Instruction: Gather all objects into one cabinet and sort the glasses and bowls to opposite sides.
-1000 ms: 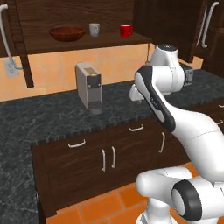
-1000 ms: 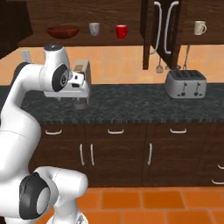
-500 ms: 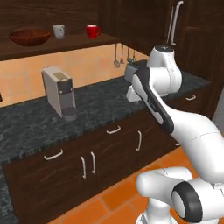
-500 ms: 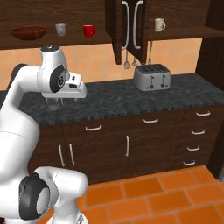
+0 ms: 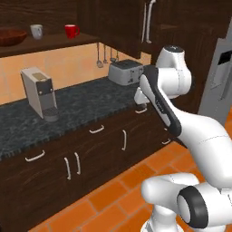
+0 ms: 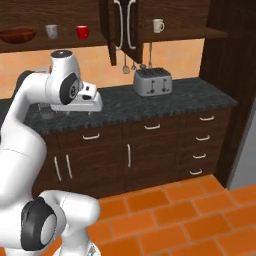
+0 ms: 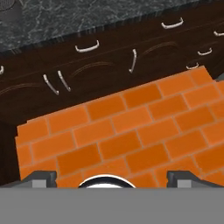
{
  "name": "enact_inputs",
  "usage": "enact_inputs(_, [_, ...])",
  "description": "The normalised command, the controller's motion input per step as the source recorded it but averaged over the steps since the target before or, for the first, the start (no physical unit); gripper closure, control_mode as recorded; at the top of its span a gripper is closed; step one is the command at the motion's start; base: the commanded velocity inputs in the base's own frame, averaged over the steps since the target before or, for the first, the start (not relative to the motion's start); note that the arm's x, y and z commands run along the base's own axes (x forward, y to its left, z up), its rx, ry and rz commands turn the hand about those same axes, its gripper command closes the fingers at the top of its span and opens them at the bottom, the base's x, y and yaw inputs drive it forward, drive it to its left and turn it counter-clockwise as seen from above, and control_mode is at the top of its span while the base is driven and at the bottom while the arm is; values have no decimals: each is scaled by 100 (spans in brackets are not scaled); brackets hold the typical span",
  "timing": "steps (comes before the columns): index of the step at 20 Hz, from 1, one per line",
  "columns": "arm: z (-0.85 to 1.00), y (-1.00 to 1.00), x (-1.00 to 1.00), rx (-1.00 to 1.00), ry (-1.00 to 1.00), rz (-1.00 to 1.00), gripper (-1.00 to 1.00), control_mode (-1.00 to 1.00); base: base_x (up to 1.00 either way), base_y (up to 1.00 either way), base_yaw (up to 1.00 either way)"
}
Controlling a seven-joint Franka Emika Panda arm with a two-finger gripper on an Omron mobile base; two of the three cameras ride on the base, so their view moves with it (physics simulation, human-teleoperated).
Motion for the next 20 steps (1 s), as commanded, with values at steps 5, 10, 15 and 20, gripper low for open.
enact_inputs(5, [0,0,0,0,0,0,-100,100,20,-89,2])
enact_inputs(10, [0,0,0,0,0,0,-100,100,43,-100,5])
enact_inputs(15, [0,0,0,0,0,0,-100,100,62,-94,20])
enact_inputs(20, [0,0,0,0,0,0,-100,100,38,-69,46])
